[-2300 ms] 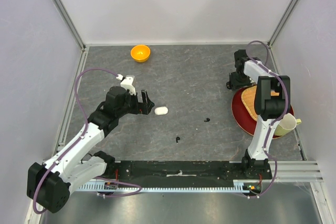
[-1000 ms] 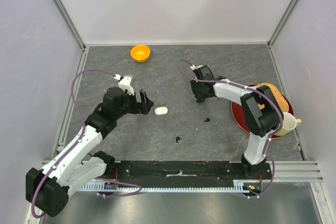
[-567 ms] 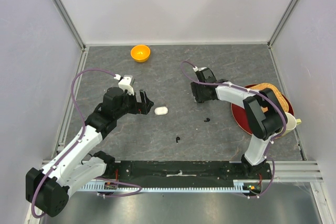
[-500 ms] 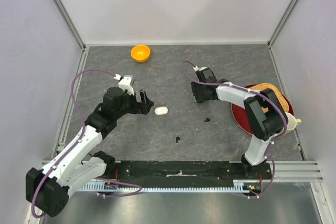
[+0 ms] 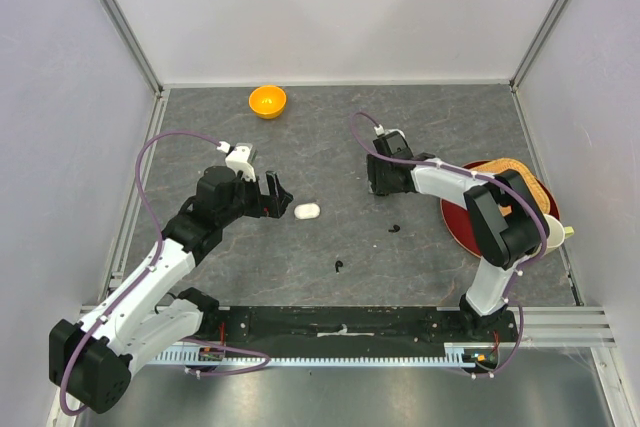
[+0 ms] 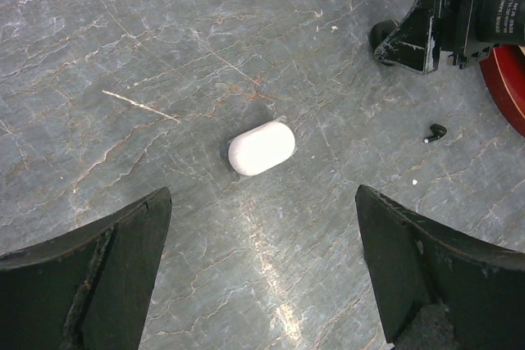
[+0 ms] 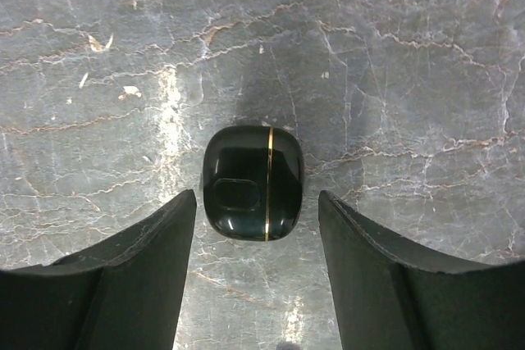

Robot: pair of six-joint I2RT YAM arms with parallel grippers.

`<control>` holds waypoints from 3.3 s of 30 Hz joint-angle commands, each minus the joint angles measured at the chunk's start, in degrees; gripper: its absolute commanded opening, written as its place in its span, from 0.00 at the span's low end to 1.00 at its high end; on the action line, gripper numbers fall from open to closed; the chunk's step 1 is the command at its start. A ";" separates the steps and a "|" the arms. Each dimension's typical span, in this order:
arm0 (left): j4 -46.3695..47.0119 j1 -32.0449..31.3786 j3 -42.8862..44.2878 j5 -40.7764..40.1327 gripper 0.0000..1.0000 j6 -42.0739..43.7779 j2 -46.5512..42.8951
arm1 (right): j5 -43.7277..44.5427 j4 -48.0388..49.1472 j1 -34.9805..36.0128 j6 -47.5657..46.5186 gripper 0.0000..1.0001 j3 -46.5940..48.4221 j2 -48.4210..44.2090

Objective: Insert the wireless bluetooth earbuds into the charging case
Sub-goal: Pick up the charging case at the center of the board.

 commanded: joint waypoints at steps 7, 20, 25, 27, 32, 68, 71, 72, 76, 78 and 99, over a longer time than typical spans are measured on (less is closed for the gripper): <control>0.71 0.38 0.95 -0.45 0.99 -0.86 1.03 | 2.70 2.06 0.66 4.03 0.64 -1.40 0.47; 0.53 0.38 0.78 -0.45 0.99 -0.86 0.85 | 2.53 3.03 0.66 0.53 0.65 -0.70 1.69; 0.44 0.38 0.87 -0.62 0.99 -0.86 0.85 | 2.09 3.37 0.66 -0.89 0.64 -0.61 1.70; 0.53 0.38 0.78 -0.54 0.99 -0.86 0.94 | 1.91 3.29 0.66 -1.33 0.63 -0.61 1.78; 0.53 0.38 0.87 -0.62 0.99 -0.86 0.94 | 1.56 3.90 0.66 -1.77 0.55 -1.04 1.87; 6.59 0.64 9.30 26.32 0.99 -3.75 -2.23 | -33.52 17.43 5.57 -46.32 0.00 -18.53 -46.19; 9.75 0.55 9.39 31.61 0.97 -7.61 1.37 | -31.85 19.11 7.51 -48.96 0.00 -20.64 -48.57; 10.72 0.47 9.39 32.94 0.96 -8.32 2.34 | -30.88 19.28 8.04 -49.05 0.00 -20.91 -48.84; 13.36 -0.68 9.83 35.50 0.95 -9.82 5.51 | -30.26 18.67 10.85 -50.02 0.00 -20.29 -48.75; 15.19 -1.03 9.39 35.15 0.95 -10.62 5.60 | -29.82 18.67 11.73 -50.02 0.00 -20.03 -48.23; 20.22 -5.16 7.55 32.60 0.89 -15.18 12.63 | -24.37 24.29 21.75 -48.35 0.00 -18.27 -42.25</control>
